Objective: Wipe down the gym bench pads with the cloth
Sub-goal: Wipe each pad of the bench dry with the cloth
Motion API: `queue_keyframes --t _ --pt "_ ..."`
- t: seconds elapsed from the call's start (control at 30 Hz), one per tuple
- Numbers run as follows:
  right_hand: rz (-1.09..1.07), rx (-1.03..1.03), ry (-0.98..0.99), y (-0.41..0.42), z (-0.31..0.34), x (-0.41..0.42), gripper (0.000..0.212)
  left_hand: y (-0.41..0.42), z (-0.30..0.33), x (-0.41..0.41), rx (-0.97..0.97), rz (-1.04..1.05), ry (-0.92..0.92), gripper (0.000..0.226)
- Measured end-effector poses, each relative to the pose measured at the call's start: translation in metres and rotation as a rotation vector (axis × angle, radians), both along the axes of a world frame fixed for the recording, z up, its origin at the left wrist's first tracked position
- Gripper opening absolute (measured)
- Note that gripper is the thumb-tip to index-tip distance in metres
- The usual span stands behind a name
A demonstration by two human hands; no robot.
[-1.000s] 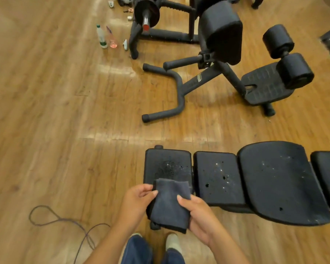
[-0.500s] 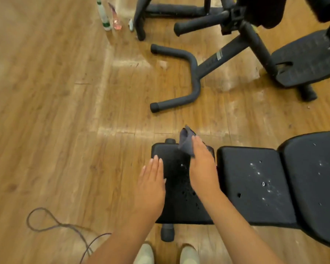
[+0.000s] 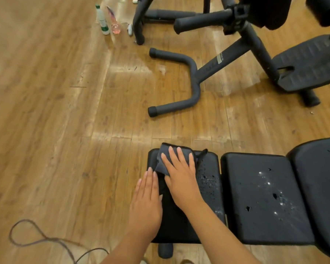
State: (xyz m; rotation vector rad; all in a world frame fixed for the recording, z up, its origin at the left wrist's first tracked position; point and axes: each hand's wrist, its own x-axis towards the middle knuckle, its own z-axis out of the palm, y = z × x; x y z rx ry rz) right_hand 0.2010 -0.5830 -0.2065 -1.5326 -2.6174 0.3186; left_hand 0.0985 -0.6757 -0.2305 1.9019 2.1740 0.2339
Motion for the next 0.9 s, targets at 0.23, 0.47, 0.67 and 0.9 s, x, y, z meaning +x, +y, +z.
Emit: queue_keyframes --t 0.23,0.47,0.67,0.9 --pt "0.028 -0.013 0.005 -0.046 -0.008 0.013 0.076 -0.004 0.0 -0.007 0.081 -0.054 -0.063 0.053" --pt "0.109 0.013 0.05 -0.152 -0.038 0.05 0.087 -0.003 0.002 -0.005 0.053 -0.06 0.026 0.052" --pt "0.103 -0.09 0.034 -0.141 -0.031 0.053 0.073 -0.002 0.0 -0.006 0.077 -0.061 0.018 0.052" --pt "-0.085 -0.128 0.102 -0.096 -0.014 0.028 0.068 -0.004 -0.006 -0.005 0.086 -0.051 0.011 0.055"
